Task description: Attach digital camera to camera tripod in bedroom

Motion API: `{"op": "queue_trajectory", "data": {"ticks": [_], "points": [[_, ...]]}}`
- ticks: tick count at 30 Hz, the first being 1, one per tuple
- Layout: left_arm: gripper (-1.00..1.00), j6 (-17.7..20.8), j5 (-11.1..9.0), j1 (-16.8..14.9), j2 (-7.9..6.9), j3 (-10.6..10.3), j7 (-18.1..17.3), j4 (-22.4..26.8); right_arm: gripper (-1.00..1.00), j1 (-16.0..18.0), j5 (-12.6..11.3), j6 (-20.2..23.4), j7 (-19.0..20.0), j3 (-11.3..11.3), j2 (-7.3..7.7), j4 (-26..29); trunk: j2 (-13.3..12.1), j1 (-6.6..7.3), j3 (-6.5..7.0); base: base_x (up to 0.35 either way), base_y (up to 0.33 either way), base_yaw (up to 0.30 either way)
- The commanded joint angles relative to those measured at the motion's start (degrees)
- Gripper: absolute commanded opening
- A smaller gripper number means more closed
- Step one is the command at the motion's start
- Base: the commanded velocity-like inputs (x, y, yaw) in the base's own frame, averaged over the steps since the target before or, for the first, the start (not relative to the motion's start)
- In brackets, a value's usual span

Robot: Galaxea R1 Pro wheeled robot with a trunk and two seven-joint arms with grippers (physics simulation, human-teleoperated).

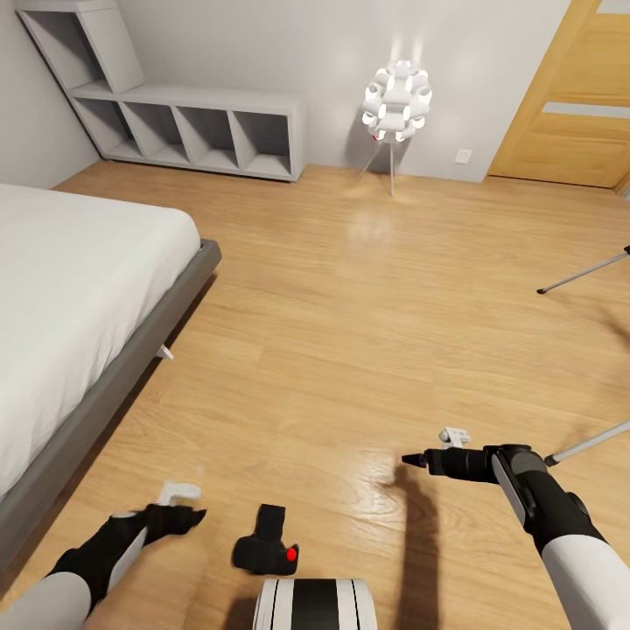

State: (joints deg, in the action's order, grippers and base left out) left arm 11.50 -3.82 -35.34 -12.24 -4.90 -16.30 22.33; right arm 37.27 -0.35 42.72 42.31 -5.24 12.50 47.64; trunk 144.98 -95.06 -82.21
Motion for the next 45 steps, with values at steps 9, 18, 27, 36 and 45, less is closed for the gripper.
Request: {"op": "queue_trajectory", "data": {"ticks": [9, 18, 27, 36, 45], "points": [[1.00, -11.41, 9.77, 0.01, -6.18, -1.70, -19.53, -5.03, 1.00, 0.06, 0.02, -1.60, -0.75, -0.12, -0.02, -1.42, 0.02, 0.01, -0.04, 0.000, 0.000, 0.000], [1.00, -21.98, 25.80, 0.01, -6.30, -3.57, -23.74, -11.03, 1.00, 0.03, -0.13, -2.52, -0.81, -0.12, -0.01, -2.01, 0.02, 0.01, -0.04, 0.000, 0.000, 0.000], [1.00, -22.83, 27.32, 0.01, -6.01, -3.63, -23.67, -12.60, 1.00, 0.00, -0.09, -2.55, -0.78, -0.12, 0.03, -2.43, 0.02, 0.01, -0.04, 0.000, 0.000, 0.000], [1.00, -22.86, 27.10, 0.01, -5.96, -3.63, -23.24, -13.17, 1.00, 0.03, -0.09, -2.55, -0.75, -0.19, 0.07, -2.46, 0.02, 0.01, -0.04, 0.000, 0.000, 0.000], [1.00, -21.84, 27.11, -0.03, -4.32, -3.79, -24.01, -13.18, 1.00, -0.13, 0.28, -2.64, -0.76, -0.08, -0.52, -3.44, 0.02, 0.01, -0.04, 0.000, 0.000, 0.000]]}}
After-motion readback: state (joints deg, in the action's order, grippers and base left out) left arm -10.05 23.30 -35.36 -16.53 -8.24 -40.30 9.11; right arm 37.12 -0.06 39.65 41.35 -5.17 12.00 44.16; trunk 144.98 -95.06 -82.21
